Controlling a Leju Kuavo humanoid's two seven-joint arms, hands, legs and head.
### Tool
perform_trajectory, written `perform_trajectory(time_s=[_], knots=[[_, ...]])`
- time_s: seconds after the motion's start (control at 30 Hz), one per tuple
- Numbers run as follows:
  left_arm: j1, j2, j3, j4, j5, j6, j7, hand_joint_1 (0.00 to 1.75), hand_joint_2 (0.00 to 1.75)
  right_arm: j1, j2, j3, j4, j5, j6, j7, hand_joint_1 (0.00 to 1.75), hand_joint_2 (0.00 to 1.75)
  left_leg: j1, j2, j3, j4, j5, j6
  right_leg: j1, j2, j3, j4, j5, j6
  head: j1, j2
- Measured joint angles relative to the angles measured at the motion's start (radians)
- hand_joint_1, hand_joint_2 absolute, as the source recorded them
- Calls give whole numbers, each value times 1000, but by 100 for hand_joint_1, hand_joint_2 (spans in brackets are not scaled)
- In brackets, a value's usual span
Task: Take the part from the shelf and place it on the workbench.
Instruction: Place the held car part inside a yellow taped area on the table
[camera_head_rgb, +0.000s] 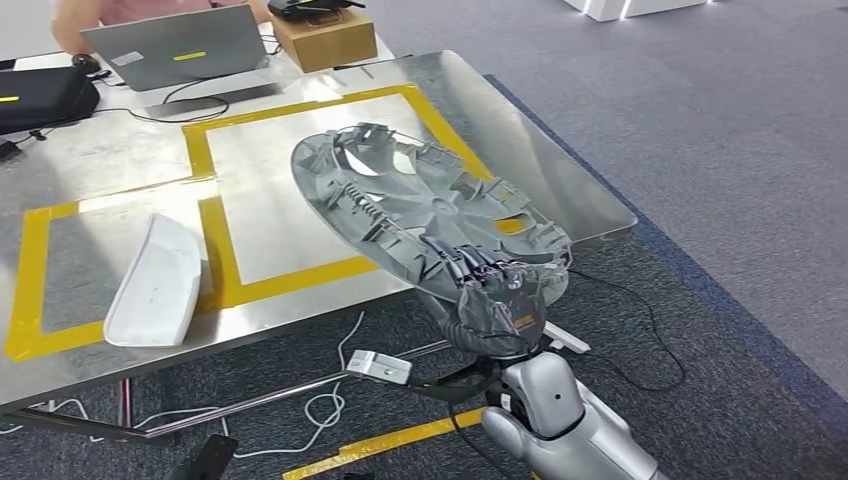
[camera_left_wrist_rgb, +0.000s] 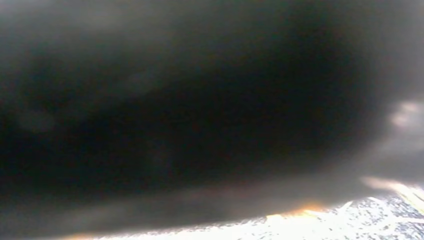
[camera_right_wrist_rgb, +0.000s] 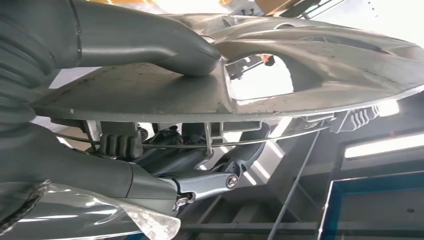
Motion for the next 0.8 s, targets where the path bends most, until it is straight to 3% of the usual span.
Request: perform_trajectory(time_s=[0.07,0.13,0.17,0.3,0.6,0.8], knots=[[-1,1,0,1,0,0,0,0,0,-1,0,0,1,-4,0,0,175,175,0,3,64,-124,62,4,1,-4,5,1,-4,7,0,0],[-2,1,0,1,0,0,1,0,0,-4,0,0,1,-10,0,-1,175,175,-4,5,109,-214,83,12,5,-6,5,4,-8,15,1,0],[-3,1,0,1,0,0,1,0,0,-6,0,0,1,-12,0,-2,175,175,-5,6,114,-227,80,15,8,-7,3,6,-10,15,2,0],[-2,0,0,2,0,-2,3,0,0,-7,0,1,2,-14,0,-4,175,175,-7,4,114,-232,80,17,7,-10,4,2,-10,9,2,0],[-2,5,0,3,-9,-7,7,0,0,1,0,0,2,-20,3,-2,175,175,-13,4,114,-231,77,31,3,-11,9,-9,-5,31,2,0],[-3,8,-3,3,-32,-18,25,0,0,26,0,-12,-6,-9,6,18,175,175,-12,4,114,-230,78,32,3,-11,9,-9,-5,32,2,0]])
